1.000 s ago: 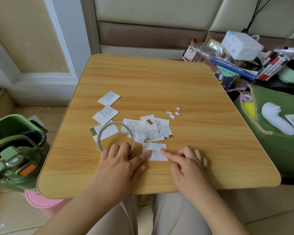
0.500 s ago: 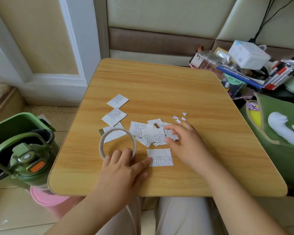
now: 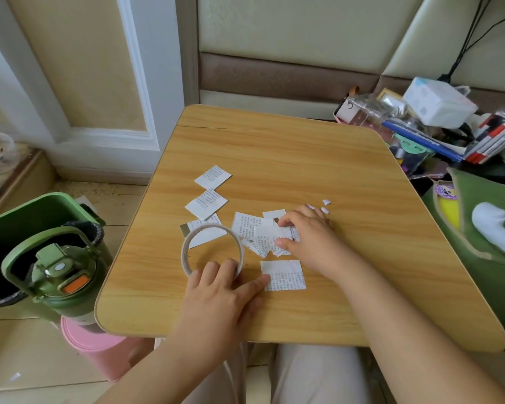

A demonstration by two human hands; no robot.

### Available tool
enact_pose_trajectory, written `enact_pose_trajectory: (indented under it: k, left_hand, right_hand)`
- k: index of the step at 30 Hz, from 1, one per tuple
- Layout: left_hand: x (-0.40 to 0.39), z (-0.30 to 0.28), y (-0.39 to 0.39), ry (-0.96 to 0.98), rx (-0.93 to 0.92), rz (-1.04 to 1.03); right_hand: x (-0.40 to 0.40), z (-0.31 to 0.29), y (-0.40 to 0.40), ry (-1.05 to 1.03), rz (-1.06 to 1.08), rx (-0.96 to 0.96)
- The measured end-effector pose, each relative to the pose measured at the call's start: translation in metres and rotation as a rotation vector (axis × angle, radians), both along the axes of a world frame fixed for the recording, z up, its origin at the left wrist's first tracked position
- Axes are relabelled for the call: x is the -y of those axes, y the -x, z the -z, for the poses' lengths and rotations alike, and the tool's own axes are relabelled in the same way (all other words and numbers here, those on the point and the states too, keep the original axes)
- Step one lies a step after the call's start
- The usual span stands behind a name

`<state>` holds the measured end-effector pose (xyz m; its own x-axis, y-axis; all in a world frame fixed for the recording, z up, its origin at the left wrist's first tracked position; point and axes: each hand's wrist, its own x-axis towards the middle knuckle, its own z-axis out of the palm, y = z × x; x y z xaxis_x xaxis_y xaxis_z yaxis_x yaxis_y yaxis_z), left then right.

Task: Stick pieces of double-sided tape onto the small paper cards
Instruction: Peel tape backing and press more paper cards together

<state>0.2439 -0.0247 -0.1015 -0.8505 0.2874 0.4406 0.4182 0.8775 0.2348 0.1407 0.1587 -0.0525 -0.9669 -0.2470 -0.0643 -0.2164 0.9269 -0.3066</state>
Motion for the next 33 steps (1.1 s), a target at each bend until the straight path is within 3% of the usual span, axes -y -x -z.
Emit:
enact_pose_trajectory:
  k: [16,23,27,30,33]
  left_hand:
    - [0.001,-0.001,-0.003,0.005,0.009,-0.002]
    - [0.001,-0.002,-0.004,0.023,0.018,-0.009]
    - [0.001,-0.001,-0.004,0.026,0.010,-0.008]
    - [0.001,-0.001,-0.004,0.035,0.015,-0.011]
    - [0.001,-0.002,-0.004,0.055,0.014,-0.014]
  right_hand:
    - [0.001,-0.015,0.004,-0.010,-0.024,0.144]
    - [-0.005,-0.015,-0.006,0.524,0.124,0.036]
    - [-0.024,-0.027,-0.026,0.857,0.178,0.170]
    - [-0.031,-0.023,-0.045,0.782,0.175,0.318]
    - [-0.029,-0.013,-0.052,0.618,0.187,0.328]
